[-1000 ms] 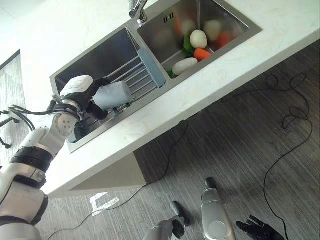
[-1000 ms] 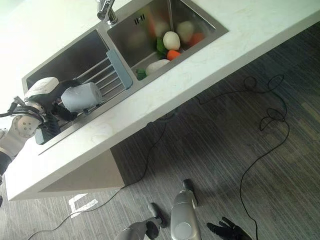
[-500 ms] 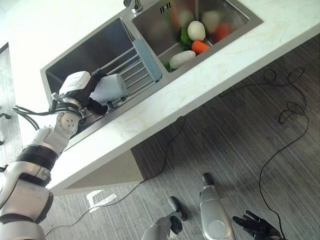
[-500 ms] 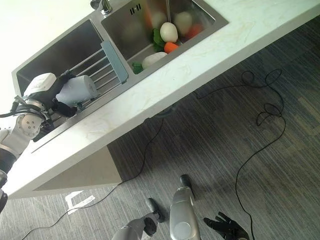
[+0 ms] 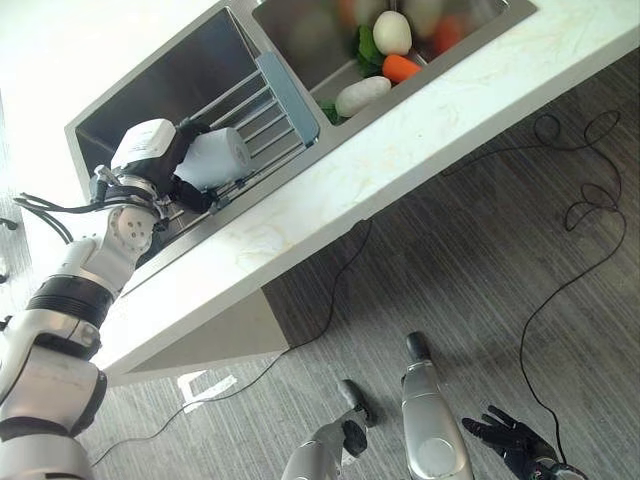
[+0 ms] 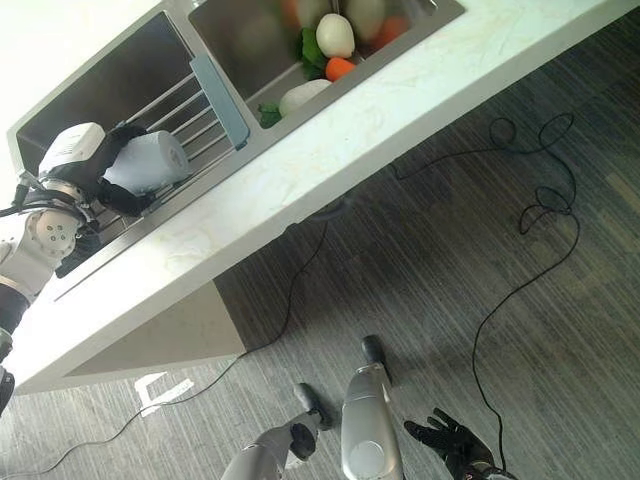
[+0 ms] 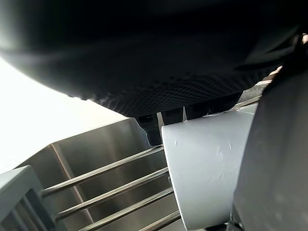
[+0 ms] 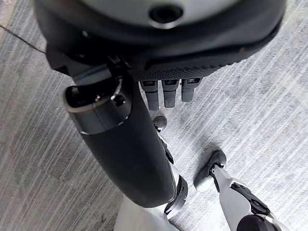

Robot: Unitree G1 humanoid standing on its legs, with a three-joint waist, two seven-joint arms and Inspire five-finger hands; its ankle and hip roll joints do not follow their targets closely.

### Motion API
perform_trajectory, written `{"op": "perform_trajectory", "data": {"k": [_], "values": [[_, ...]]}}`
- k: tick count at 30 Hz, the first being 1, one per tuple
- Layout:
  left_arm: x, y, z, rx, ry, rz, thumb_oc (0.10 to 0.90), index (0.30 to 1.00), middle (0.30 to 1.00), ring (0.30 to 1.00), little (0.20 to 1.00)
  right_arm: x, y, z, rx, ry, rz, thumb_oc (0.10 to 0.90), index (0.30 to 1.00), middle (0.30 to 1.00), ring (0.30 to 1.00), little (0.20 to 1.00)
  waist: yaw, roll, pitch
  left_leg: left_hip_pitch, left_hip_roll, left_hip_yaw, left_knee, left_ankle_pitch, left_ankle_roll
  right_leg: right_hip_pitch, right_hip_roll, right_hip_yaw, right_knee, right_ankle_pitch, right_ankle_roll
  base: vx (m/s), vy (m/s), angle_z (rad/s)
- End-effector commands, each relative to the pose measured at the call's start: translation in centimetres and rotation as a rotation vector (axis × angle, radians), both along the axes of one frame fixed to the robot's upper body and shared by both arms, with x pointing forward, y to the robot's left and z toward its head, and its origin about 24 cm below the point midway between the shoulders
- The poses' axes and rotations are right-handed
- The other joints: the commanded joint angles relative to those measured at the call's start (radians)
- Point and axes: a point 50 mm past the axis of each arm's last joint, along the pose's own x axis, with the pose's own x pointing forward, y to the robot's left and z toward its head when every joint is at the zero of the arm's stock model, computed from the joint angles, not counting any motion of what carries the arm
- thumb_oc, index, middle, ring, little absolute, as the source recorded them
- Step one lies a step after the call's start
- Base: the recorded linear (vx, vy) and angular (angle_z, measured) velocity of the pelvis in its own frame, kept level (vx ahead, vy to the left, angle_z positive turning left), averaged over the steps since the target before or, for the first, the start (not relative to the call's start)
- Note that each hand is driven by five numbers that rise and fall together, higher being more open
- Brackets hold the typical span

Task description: Place the dishes in the dishwasher.

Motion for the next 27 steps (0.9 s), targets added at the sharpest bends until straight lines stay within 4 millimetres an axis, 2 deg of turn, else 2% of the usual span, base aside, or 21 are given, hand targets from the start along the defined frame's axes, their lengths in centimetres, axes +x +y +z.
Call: {"op": "perform_trajectory", "data": {"k": [1, 2, 3, 6, 13, 19, 27], "values": [[-0.2, 1.3, 3.3, -0.012, -0.087, 0.054, 0.800, 0.900, 0.900, 0.900, 0.900, -1.3, -0.4, 0.0, 0.005, 0.017, -0.002, 0.800, 0.900, 0.900, 0.900, 0.900, -0.019, -0.023, -0.047, -0.106, 0.044, -0.112, 0.185, -0.199, -0.056, 0.017, -0.051, 0.018, -0.056, -0.091, 0.106, 0.00, 0.000, 0.00], [-0.2, 1.3, 3.3, -0.005, -0.082, 0.059, 0.525, 0.488, 0.488, 0.488, 0.488, -1.3, -0.4, 0.0, 0.003, 0.017, 0.001, 0.800, 0.900, 0.900, 0.900, 0.900, -0.019, -0.022, -0.045, -0.107, 0.044, -0.112, 0.185, -0.199, -0.056, 0.016, -0.051, 0.018, -0.056, -0.091, 0.106, 0.00, 0.000, 0.00], [-0.2, 1.4, 3.3, -0.002, -0.075, 0.065, 0.400, 0.300, 0.300, 0.300, 0.300, -1.3, -0.4, 0.0, 0.002, 0.015, 0.004, 0.800, 0.900, 0.900, 0.900, 0.900, -0.021, -0.020, -0.044, -0.108, 0.043, -0.111, 0.185, -0.199, -0.057, 0.014, -0.051, 0.019, -0.056, -0.091, 0.106, 0.00, 0.000, 0.00], [-0.2, 1.6, 3.0, -0.016, -0.054, 0.070, 0.400, 0.300, 0.300, 0.300, 0.300, -1.0, -0.4, 0.1, -0.002, 0.008, 0.009, 0.800, 0.900, 0.900, 0.900, 0.900, -0.023, -0.018, -0.039, -0.110, 0.042, -0.111, 0.185, -0.198, -0.057, 0.011, -0.052, 0.019, -0.056, -0.090, 0.106, -0.01, 0.029, -0.07], [0.2, 0.4, 2.1, -0.084, 0.068, -0.022, 0.400, 0.300, 0.300, 0.300, 0.300, -0.9, -0.8, 0.4, -0.011, 0.003, 0.011, 0.800, 0.900, 0.900, 0.900, 0.900, -0.022, -0.010, -0.040, -0.104, 0.040, -0.109, 0.185, -0.198, -0.056, 0.018, -0.058, 0.013, -0.056, -0.090, 0.106, 0.00, 0.017, -0.01], [0.4, -1.2, 2.7, -0.242, 0.119, -0.146, 0.400, 0.300, 0.300, 0.300, 0.300, -1.6, -1.2, 0.2, -0.014, 0.023, -0.011, 0.800, 0.900, 0.900, 0.900, 0.900, -0.011, 0.004, -0.068, -0.079, 0.042, -0.108, 0.185, -0.206, -0.057, 0.046, -0.064, -0.006, -0.056, -0.101, 0.109, 0.02, 0.051, 0.08], [0.0, -2.6, 4.1, -0.384, 0.045, -0.260, 0.400, 0.300, 0.300, 0.300, 0.300, -2.8, -1.2, -0.3, -0.024, 0.060, -0.016, 0.800, 0.900, 0.900, 0.900, 0.900, 0.014, 0.012, -0.128, -0.040, 0.051, -0.109, 0.185, -0.215, -0.057, 0.100, -0.072, -0.040, -0.056, -0.119, 0.109, 0.03, 0.043, 0.13]]}}
